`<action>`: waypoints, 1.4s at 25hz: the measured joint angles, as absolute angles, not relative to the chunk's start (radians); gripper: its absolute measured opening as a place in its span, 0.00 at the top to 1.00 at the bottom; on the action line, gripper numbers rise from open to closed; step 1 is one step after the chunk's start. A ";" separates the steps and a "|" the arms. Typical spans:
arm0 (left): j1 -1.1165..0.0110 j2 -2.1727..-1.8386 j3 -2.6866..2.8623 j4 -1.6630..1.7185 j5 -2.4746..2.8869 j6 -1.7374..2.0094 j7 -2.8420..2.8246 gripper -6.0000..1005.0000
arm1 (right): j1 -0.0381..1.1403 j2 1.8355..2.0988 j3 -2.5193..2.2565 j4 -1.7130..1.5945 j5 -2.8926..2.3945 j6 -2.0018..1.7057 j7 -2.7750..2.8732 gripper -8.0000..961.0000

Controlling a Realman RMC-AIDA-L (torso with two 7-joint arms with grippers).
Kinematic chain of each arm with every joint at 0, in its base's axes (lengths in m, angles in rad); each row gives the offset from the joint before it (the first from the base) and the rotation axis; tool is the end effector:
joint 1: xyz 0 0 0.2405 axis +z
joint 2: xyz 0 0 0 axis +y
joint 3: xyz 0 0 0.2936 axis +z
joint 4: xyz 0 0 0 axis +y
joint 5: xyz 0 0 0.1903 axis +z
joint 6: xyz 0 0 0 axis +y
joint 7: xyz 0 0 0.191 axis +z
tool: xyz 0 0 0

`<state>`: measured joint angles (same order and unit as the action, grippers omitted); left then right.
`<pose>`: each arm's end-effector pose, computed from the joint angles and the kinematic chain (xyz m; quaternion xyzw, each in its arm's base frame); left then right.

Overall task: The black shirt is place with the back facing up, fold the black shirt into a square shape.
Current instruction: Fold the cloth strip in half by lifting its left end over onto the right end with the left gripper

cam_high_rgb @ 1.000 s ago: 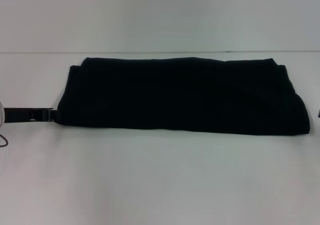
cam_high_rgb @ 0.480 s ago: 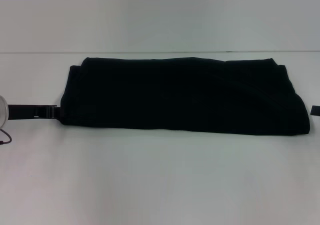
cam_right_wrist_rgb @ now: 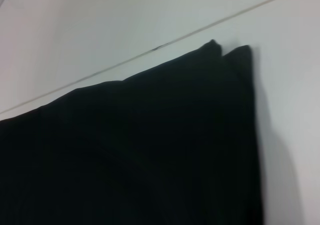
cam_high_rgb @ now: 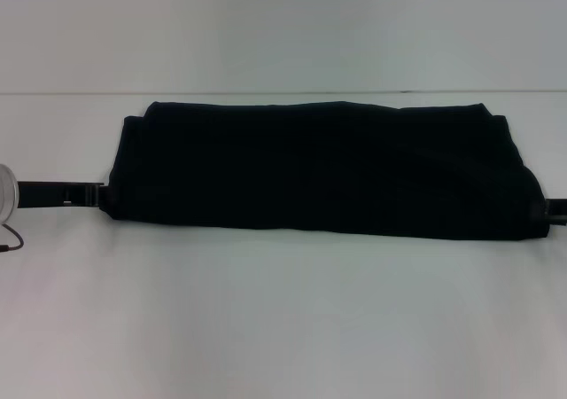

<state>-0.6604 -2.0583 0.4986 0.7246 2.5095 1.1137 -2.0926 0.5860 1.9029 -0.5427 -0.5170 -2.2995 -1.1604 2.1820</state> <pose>-0.3423 0.4260 -0.0182 -0.7995 -0.5092 -0.0842 0.3071 0.3773 0.4036 0.0112 -0.7329 0.6087 0.1467 0.2659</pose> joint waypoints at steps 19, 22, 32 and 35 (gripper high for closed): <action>-0.669 -2.055 0.499 0.724 2.508 1.112 -2.093 1.00 | 0.608 1.917 -0.578 -0.516 -2.298 -1.129 2.152 0.85; -0.669 -2.056 0.498 0.724 2.508 1.112 -2.092 1.00 | 0.605 1.920 -0.577 -0.515 -2.298 -1.127 2.141 0.90; -0.664 -2.058 0.496 0.727 2.508 1.112 -2.085 1.00 | 0.560 1.918 -0.526 -0.525 -2.287 -1.145 2.103 0.99; -0.661 -2.058 0.491 0.728 2.508 1.114 -2.081 1.00 | 0.544 1.912 -0.491 -0.526 -2.287 -1.167 2.087 0.99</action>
<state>-0.6615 -2.0578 0.4912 0.7280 2.5080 1.1138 -2.0808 0.5443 1.9120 -0.4906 -0.5262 -2.2866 -1.1672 2.0874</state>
